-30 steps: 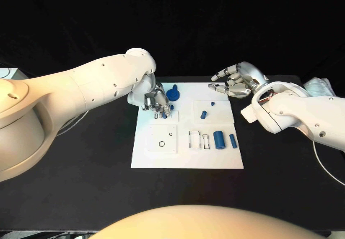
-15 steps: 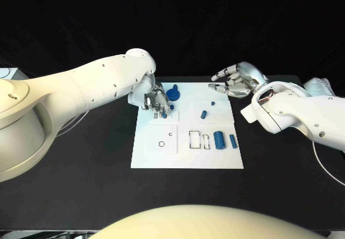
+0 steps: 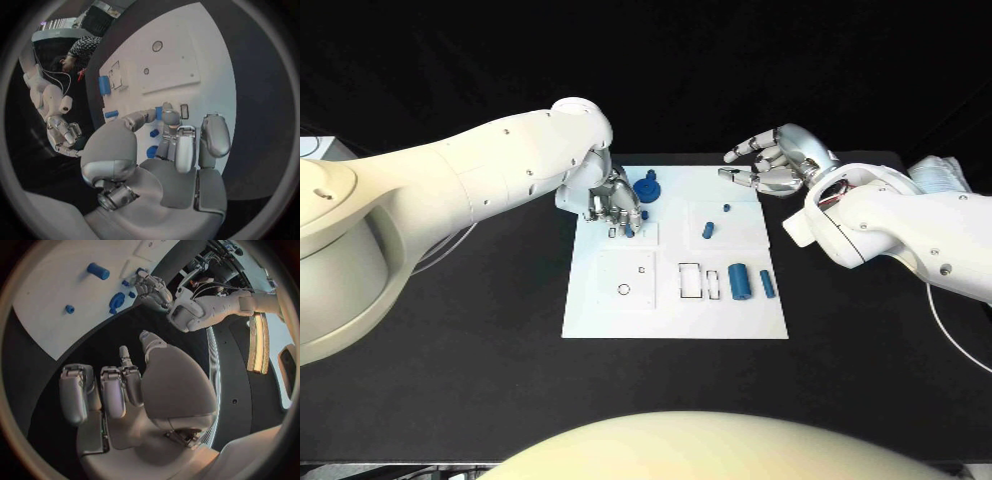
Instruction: Assemble the parts on the task board
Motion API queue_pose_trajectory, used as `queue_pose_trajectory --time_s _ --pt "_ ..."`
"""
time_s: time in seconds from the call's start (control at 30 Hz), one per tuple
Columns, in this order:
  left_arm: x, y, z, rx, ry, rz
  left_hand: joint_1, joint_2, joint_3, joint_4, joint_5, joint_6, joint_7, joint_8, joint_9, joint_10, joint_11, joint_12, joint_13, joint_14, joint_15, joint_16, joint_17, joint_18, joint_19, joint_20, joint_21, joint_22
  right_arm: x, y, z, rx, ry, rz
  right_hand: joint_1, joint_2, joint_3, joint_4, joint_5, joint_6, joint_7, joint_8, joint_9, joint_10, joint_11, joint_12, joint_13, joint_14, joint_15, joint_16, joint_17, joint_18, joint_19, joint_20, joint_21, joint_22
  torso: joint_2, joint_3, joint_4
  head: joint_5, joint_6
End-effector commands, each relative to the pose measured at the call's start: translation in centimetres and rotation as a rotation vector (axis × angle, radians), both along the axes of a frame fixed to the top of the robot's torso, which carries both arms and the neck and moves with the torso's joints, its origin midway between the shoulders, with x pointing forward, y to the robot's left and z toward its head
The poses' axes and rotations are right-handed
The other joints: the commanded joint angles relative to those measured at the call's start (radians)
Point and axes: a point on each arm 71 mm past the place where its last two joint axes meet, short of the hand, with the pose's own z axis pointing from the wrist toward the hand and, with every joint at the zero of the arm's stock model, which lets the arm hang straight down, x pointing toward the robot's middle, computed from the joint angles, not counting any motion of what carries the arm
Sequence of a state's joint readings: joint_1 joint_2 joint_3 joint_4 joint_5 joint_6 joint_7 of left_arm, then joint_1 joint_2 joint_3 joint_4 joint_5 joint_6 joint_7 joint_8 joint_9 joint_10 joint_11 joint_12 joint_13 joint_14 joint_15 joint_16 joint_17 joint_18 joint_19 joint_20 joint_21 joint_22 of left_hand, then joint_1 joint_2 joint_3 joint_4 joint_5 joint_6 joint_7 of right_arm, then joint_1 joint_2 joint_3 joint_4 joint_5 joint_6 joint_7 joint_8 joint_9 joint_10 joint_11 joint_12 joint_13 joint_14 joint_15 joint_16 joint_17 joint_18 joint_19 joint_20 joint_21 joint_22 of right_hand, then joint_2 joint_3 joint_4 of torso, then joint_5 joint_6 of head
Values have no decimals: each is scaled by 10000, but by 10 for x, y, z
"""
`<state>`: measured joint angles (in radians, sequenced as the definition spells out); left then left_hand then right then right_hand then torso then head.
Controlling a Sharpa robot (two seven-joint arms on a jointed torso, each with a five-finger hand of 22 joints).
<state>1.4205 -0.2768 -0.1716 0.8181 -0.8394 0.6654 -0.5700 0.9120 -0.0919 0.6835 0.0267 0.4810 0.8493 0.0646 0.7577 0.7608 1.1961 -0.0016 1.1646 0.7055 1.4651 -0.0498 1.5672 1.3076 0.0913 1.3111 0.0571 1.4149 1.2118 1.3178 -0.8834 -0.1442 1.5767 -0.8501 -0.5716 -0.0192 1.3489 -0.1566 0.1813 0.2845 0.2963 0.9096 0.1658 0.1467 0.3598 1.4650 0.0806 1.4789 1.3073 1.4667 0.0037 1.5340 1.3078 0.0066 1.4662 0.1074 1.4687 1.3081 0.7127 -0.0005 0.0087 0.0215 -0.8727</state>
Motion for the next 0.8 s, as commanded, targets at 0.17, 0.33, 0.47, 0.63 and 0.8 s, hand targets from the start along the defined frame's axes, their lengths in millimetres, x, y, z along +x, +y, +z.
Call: queue_pose_trajectory --time_s 0.17,0.33,0.47,0.63,0.8 --pt "0 3 -1 162 -103 -74 -126 -352 -221 -248 -150 81 -62 -183 -52 -44 -74 0 -45 1057 -89 36 2632 -78 -48 -15 -117 -76 0 1 0 -18 -40 127 -69 -34 55 5 61 33 -46 69 -8 235 -36 -12 1869 798 -26 -60 1615 191 581 -37 -36 1960 -4 3 3 -8 1" --pt "1 5 0 182 -219 -3 -145 -424 -932 247 -296 166 -51 -280 -98 -72 -66 31 -32 1057 -85 36 2632 -80 -22 -18 -145 -82 0 1 0 -16 -50 119 -72 -44 69 5 73 32 -47 72 -11 234 -37 -13 1867 798 -28 -62 1613 191 581 -39 -39 1959 4 2 5 -13 1" --pt "2 7 0 232 -354 59 -70 -423 -1432 635 -822 208 -47 -340 -116 -82 -62 49 -31 1057 -78 36 2632 -80 -6 -13 -165 -88 0 0 0 -15 -54 116 -72 -44 69 5 73 32 -47 72 -11 234 -37 -13 1867 798 -28 -62 1613 191 581 -39 -39 1959 1 -2 0 -8 1" --pt "3 11 0 260 -516 161 31 -446 -1861 1085 -1628 253 -30 -397 -132 -85 -44 67 -32 1057 -68 36 2632 -81 14 -6 -178 -83 0 0 0 -16 -49 112 -72 -44 69 5 73 32 -47 72 -11 234 -37 -13 1867 798 -28 -62 1613 191 581 -39 -39 1959 0 -4 5 -27 1" --pt "3 18 1 199 -729 320 74 -487 -2162 1427 -1976 286 -23 -414 -129 -67 -37 81 -33 1057 -65 36 2632 -85 40 -3 -176 -64 0 0 0 -17 -46 108 -72 -44 69 5 73 32 -47 72 -11 234 -37 -13 1867 798 -28 -62 1613 191 581 -39 -39 1959 -14 -3 6 -41 1"
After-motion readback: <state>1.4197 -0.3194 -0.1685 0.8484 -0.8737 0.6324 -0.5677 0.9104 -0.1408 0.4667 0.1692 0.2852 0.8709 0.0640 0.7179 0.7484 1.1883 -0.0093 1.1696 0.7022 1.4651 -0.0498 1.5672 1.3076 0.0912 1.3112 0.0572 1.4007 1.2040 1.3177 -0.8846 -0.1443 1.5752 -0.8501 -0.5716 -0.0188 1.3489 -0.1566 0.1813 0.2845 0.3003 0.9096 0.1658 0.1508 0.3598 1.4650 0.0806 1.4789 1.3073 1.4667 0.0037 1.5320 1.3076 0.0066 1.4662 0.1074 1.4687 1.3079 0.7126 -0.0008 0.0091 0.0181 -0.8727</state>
